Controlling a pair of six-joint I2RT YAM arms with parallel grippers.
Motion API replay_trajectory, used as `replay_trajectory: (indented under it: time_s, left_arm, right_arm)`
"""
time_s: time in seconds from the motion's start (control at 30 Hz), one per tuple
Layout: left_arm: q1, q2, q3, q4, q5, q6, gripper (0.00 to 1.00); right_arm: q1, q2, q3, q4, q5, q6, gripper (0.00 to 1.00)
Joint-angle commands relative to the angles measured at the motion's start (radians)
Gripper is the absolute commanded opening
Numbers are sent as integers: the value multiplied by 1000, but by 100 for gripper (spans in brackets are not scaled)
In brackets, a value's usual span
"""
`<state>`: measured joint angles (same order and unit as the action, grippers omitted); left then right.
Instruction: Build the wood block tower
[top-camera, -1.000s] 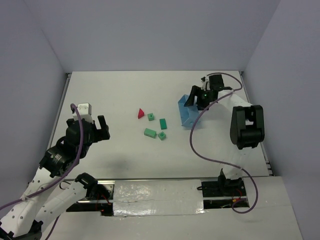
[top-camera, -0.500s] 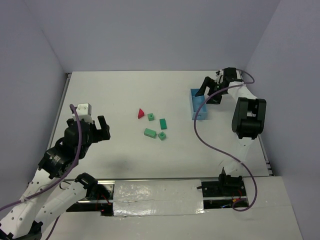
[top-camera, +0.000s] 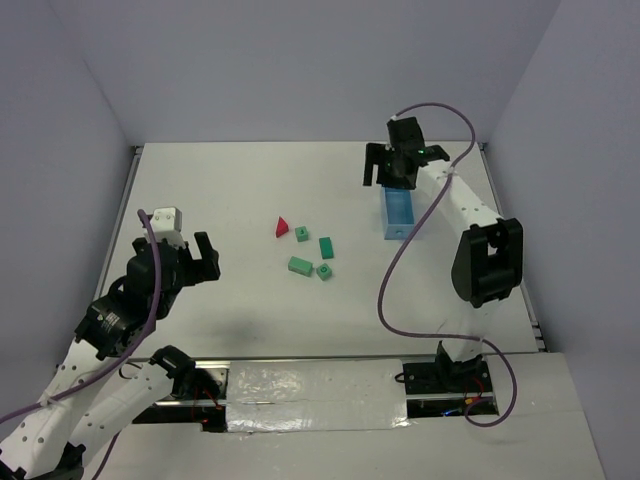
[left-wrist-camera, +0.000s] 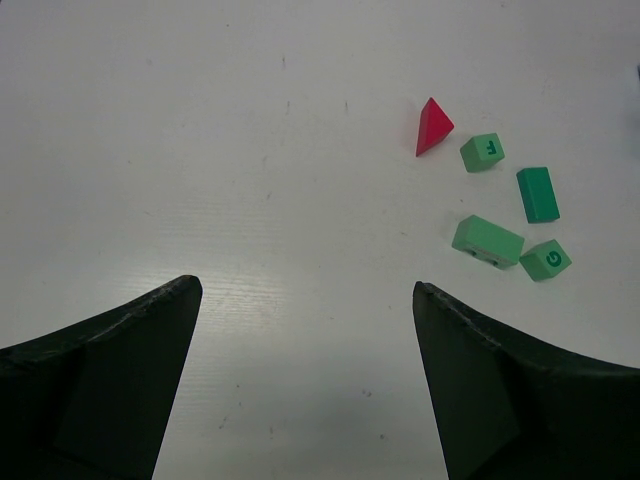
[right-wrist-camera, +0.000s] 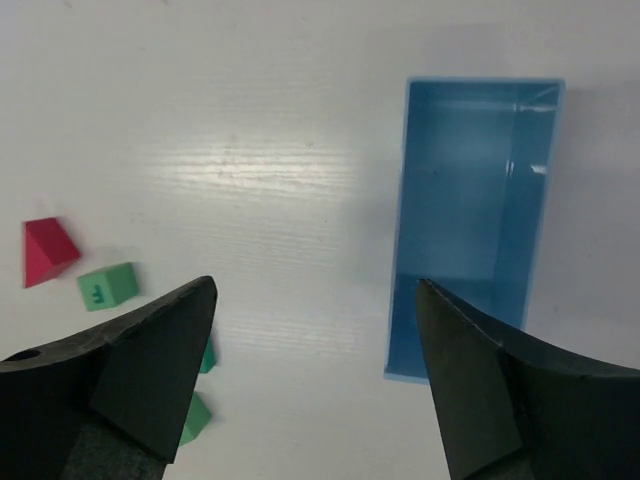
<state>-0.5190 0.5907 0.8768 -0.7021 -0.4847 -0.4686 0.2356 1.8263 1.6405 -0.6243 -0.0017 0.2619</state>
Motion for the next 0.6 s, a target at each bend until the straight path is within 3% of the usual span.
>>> replay_trajectory:
  time_s: [0.0,0.23,0.27,0.5,0.53,0.57]
  left_arm:
    - [-3,-6,-7,39,1,24,99]
    - [-4,-5,-6,41,3,24,100]
    - [-3,-3,-7,41,5,25,100]
    - [-3,9,-6,41,5,25,99]
    - [-3,8,-6,41,5,25,99]
    - [-3,9,-6,41,3,25,100]
  right_arm:
    - [11,27,-37,-46,189,0,85]
    - [25,99,-45,-29,230,-4,76]
    - [24,111,-42,-28,220,-9,69]
    - [11,214,-13,-29,145,-47,49]
    - [-7,237,1,-40,137,-50,39]
    - [-19,244,5,-40,129,-52,36]
